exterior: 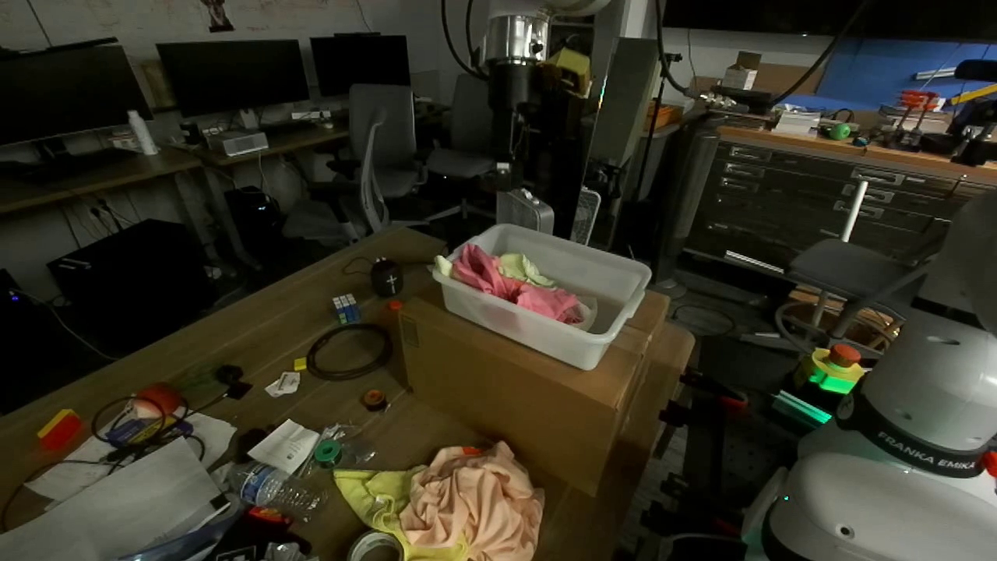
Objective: Pick up the fabrics from the plastic dish and put them on the table. Pick up the plastic dish from the box and put it on the table.
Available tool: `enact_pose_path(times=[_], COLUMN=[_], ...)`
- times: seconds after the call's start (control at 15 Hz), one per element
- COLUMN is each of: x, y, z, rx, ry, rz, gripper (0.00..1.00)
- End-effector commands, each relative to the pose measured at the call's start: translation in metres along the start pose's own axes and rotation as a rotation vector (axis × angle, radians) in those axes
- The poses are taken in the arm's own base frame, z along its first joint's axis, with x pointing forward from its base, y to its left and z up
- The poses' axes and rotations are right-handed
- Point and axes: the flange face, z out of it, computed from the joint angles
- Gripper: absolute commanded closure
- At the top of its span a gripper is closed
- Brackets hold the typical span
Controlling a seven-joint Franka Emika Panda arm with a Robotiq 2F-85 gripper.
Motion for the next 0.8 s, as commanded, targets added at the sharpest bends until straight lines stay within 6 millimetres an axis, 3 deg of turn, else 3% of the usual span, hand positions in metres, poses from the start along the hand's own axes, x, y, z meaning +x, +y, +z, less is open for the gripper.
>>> enact_pose_path(times=[0.0, 0.73], x=[-0.002, 0.004], y=[0.02, 0.064], z=[0.02, 0.107], rx=[0.044, 0.104], ry=[-0.012, -0.106], rz=[-0.044, -0.039], gripper=[0.0, 0.0])
